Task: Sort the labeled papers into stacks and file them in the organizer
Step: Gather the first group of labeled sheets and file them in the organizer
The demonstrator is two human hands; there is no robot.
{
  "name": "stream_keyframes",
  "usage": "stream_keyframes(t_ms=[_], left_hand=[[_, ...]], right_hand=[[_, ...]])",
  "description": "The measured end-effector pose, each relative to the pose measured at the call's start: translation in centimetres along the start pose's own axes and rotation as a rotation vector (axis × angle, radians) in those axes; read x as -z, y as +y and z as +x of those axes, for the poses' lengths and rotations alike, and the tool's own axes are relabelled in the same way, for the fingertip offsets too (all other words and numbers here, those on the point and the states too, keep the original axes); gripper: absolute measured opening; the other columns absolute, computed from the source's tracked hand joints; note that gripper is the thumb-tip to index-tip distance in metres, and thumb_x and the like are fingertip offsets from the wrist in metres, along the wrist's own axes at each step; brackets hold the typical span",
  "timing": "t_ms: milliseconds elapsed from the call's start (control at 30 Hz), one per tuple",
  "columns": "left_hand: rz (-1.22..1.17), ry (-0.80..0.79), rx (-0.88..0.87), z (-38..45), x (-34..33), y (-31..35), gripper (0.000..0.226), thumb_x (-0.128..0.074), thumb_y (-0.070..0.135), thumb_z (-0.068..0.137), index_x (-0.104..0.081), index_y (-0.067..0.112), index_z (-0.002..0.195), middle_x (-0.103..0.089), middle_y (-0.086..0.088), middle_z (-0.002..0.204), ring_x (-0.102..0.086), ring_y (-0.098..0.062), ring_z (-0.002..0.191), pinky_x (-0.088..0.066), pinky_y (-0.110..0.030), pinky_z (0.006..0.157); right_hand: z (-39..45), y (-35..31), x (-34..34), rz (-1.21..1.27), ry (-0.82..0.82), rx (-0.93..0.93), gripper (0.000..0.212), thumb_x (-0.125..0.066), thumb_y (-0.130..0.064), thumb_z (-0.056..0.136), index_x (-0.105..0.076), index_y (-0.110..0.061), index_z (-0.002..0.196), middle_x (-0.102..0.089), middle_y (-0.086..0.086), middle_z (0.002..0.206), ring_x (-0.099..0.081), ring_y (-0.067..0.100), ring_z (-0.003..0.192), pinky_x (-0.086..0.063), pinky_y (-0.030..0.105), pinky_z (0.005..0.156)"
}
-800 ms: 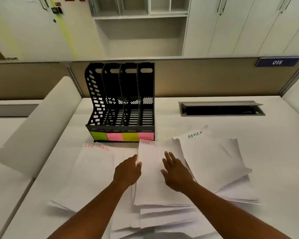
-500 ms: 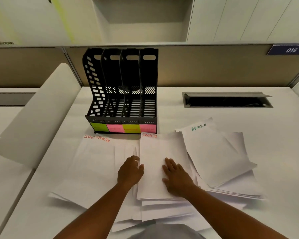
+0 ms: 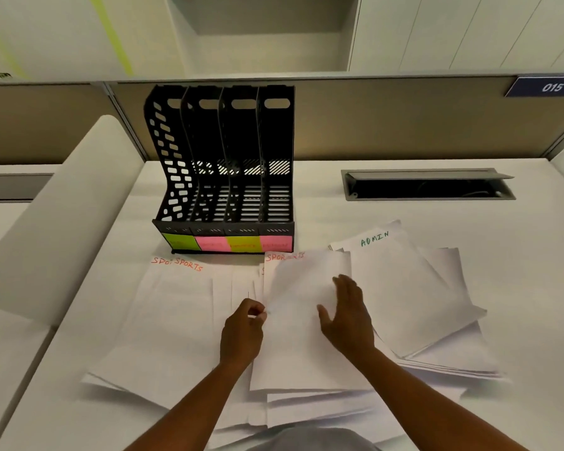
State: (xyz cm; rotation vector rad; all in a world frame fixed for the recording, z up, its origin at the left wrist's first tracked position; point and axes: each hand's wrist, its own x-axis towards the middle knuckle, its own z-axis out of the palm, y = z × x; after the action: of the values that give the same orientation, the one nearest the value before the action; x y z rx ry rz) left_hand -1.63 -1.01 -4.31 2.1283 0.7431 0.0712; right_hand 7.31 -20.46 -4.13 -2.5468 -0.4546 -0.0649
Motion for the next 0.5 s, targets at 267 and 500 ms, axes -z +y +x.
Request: stream_keyframes(t_ms=[267, 500], left_hand=[[-0.344, -0.023, 0.079, 0.1, 1.0, -2.5, 0.008, -0.062, 0.022, 0.093, -0.060, 0.019, 0.100, -0.068, 0.001, 0.099, -0.064, -0.021, 0.094, -0.053, -0.025, 0.078], [-0.491, -0.102, 0.215, 0.8, 1.1, -1.0, 0.024, -0.049, 0.035, 0.100, -0.066, 0.019, 0.105, -0.072, -0.001, 0.097, -0.069, -0.019, 0.089, -0.056, -0.027, 0.075]], right_hand=[[1.5, 0.6, 0.9, 0.332, 0.120, -0.423, 0.084, -0.081, -0.041, 0.070, -0.039, -0.011, 0.137, -0.050, 0.004, 0.128, -0.050, 0.021, 0.115, -0.050, 0.038, 0.092], [2.7, 1.2, 3.2, 0.747, -0.009, -0.551, 0.007, -0.066, -0.026, 0.089, -0.065, -0.020, 0.094, -0.068, 0.000, 0.088, -0.064, 0.024, 0.083, -0.051, 0.030, 0.066]])
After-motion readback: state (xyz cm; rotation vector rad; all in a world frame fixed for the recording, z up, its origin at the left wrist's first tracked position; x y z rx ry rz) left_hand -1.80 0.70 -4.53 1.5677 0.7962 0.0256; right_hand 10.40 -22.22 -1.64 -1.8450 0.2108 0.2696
